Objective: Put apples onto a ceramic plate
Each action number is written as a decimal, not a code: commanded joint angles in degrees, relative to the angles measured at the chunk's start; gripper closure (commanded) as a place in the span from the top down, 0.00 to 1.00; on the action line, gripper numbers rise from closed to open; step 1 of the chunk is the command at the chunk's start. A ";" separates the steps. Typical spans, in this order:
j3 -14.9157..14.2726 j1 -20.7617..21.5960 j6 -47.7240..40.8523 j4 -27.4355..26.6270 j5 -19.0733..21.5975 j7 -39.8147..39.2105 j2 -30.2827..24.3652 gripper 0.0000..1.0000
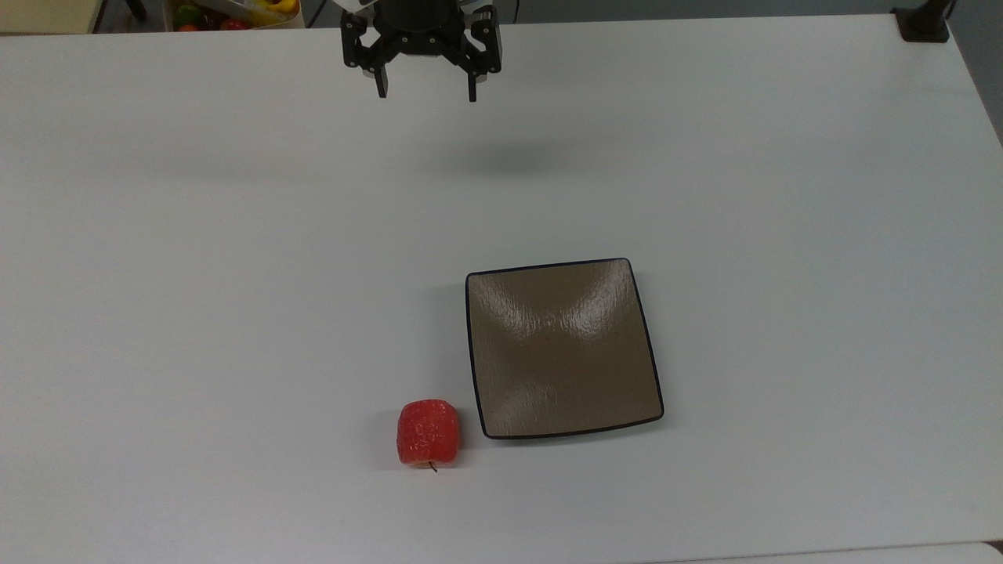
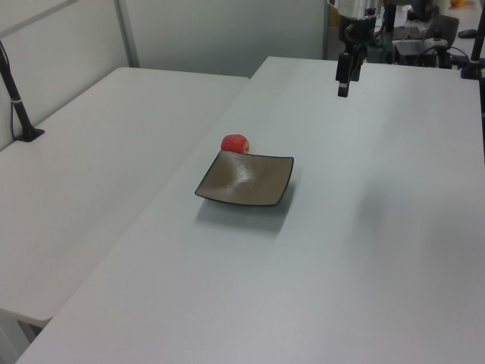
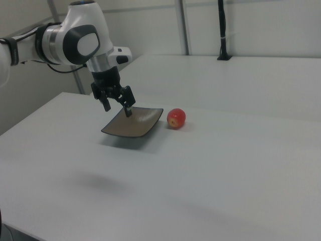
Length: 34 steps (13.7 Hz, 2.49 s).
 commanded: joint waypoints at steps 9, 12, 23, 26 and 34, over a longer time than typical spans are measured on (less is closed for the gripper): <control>0.92 -0.99 4.64 0.33 0.17 -3.39 2.01 1.00; 0.83 -1.17 11.65 7.52 -0.44 -3.75 10.70 1.00; -0.40 -1.08 40.76 15.81 -3.25 -3.22 26.98 1.00; -1.62 -0.64 45.68 15.98 -3.52 -3.05 30.23 1.00; -3.74 -0.11 54.98 25.30 -5.62 -2.35 42.37 1.00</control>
